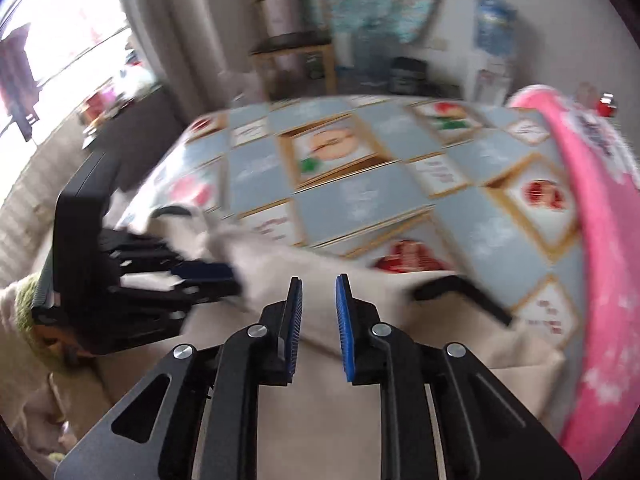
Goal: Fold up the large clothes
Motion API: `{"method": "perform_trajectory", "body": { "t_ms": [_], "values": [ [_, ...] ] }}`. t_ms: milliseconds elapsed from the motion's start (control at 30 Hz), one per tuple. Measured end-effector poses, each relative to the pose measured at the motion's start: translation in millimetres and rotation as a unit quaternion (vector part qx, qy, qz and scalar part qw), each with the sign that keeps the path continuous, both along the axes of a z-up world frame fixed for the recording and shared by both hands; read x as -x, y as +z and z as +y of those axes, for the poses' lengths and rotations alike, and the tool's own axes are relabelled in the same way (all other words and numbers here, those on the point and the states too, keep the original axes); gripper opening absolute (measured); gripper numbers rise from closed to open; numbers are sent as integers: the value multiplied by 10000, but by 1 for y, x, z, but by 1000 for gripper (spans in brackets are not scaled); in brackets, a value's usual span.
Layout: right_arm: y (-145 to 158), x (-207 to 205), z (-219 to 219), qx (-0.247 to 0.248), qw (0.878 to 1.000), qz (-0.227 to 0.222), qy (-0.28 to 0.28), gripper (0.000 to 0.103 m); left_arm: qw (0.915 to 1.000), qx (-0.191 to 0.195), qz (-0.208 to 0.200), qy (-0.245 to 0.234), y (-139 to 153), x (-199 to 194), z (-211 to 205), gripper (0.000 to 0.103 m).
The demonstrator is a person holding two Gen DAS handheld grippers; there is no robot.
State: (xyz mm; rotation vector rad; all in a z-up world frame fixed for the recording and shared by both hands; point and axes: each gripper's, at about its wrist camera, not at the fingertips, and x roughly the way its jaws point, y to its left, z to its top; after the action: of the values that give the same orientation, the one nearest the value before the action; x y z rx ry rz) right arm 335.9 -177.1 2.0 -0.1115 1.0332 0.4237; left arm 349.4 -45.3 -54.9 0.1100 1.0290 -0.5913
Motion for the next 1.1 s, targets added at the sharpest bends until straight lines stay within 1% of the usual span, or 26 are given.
{"method": "perform_trajectory", "body": {
  "t_ms": [33,100,133,167,200,233,300,333,367,433,467,500,567,600,633,667,733,767,833,867,900,933,967,1000,1033,1100],
  "values": [
    [-10,-1,9,134,9999,45,83,17,10000,-11,-33,14,0,1,0,16],
    [-40,-9,15,398,9989,236,53,17,10000,-12,-85,37,0,3,-1,16],
    [-47,-9,14,386,9991,139,78,17,9999,-5,-112,49,0,4,0,16],
    [-46,-8,12,333,9993,97,123,18,9999,1,-129,60,0,4,0,16],
    [-43,-9,6,258,9994,208,42,18,9999,9,-128,61,0,4,0,16],
    [-40,-9,-1,230,9992,297,-116,18,9999,2,-125,58,0,5,0,16],
    [-34,-6,-14,286,9986,280,-335,18,9999,-16,-131,44,0,5,-1,16],
    [-35,-6,-23,331,9980,314,-447,18,9999,-3,-126,44,0,4,-1,16],
    [-41,-9,-29,338,9971,395,-554,18,9999,9,-123,48,0,4,-1,16],
    [-47,-12,-38,84,9968,472,-642,18,9999,30,-143,66,-1,4,0,16],
    [-48,-15,-38,81,9969,452,-643,18,9998,44,-161,75,-1,5,0,16],
    [-51,-18,-36,178,9971,421,-611,18,9998,58,-182,82,-1,6,0,16],
    [-47,-20,-31,370,9956,511,-695,18,9997,82,-203,112,-1,7,2,16],
    [-41,-20,-30,379,9956,460,-719,18,9997,82,-211,124,-1,8,2,16],
    [-32,-15,-26,241,9971,323,-652,18,9996,86,-218,131,-1,9,2,16],
    [-24,-11,-21,69,9984,214,-525,18,9996,98,-221,139,-1,9,3,16],
    [-15,-7,-2,-77,9996,30,-254,18,9995,132,-220,161,-2,9,4,16],
    [-18,-8,10,-101,9999,-9,-94,18,9995,147,-214,172,-2,9,4,16],
    [-33,-12,24,-16,9999,114,45,18,9995,132,-219,173,-2,9,4,16],
    [-47,-13,29,185,9998,75,64,18,9995,114,-228,179,-2,9,4,16],
    [-47,-10,29,181,9997,-106,125,20,9995,101,-245,193,-2,9,4,16],
    [-46,-10,28,187,9997,-80,140,20,9995,114,-230,191,-1,9,5,16],
    [-42,-11,24,140,9998,102,68,20,9995,124,-218,184,0,9,6,16],
    [-38,-11,20,52,9999,163,23,20,9995,141,-219,191,1,9,7,16],
    [-32,-11,14,-43,9999,114,-10,20,9993,204,-245,196,5,10,10,16],
    [-21,-11,-4,52,9994,-143,-307,21,9986,271,-378,237,12,9,15,17]
  ]
}}
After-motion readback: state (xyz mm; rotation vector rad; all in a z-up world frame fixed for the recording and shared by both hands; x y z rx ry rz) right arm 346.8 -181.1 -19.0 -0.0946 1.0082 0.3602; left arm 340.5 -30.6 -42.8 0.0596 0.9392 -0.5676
